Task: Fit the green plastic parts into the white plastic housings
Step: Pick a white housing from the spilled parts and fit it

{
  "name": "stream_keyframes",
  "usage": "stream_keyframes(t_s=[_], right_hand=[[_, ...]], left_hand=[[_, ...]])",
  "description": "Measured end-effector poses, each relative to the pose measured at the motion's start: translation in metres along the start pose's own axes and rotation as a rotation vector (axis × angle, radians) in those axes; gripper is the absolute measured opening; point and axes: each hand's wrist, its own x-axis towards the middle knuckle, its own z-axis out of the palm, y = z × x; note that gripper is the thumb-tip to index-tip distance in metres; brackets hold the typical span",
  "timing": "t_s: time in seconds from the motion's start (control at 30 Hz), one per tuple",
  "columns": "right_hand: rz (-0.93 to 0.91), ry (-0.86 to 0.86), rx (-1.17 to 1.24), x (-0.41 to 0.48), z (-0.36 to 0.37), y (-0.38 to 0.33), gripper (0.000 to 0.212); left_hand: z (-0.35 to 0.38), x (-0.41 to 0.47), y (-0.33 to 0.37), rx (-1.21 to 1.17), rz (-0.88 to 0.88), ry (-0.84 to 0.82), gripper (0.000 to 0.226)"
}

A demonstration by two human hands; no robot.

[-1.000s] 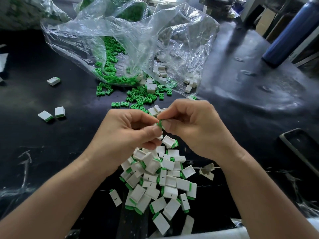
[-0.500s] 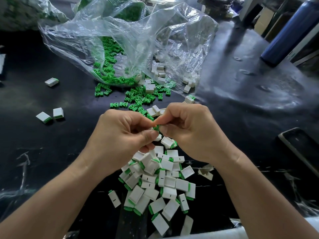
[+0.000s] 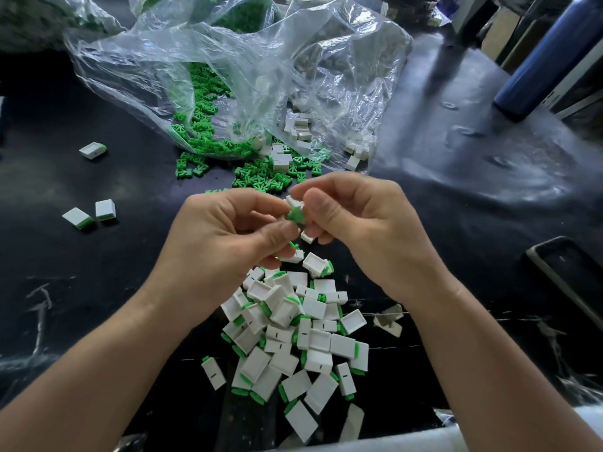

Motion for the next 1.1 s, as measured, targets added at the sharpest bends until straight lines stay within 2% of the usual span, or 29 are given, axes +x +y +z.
stream_keyframes(t_s=[0.1,0.17,0.23,0.33,0.43,0.57,0.77,0.97,1.1], right_hand=[[0.197,0.017,0.137,0.002,-0.002,0.000,0.039],[0.349,-0.125,0.253,0.003,0.000,-0.003,0.053],[0.425,-0.254,0.325,0.002,0.003,-0.004,0.059],[0.429,-0.373,0.392,0.000,0.009,-0.006,0.060],[0.445,-0.415,0.446,-0.001,0.011,-0.007,0.059],[0.432,-0.413,0.459,-0.002,0.010,-0.007,0.051],[0.422,-0.353,0.408,-0.003,0.012,-0.008,0.046],[0.414,-0.385,0.457,-0.004,0.015,-0.010,0.053],[0.459,-0.402,0.574,-0.004,0.017,-0.012,0.050]], left_hand=[[-0.001,0.000,0.002,-0.017,0.034,0.008,0.020],[-0.001,-0.002,0.003,-0.016,0.083,-0.004,0.022],[-0.001,-0.002,0.004,0.009,0.139,-0.008,0.023],[-0.002,-0.002,0.004,0.027,0.159,0.002,0.024],[0.000,-0.002,0.005,0.027,0.174,0.000,0.025],[0.000,-0.004,0.006,0.013,0.158,-0.023,0.031],[-0.003,-0.003,0.002,-0.098,0.155,-0.099,0.018],[-0.002,-0.005,-0.001,-0.141,0.220,-0.064,0.014],[-0.001,-0.006,-0.001,-0.065,0.251,-0.027,0.015]])
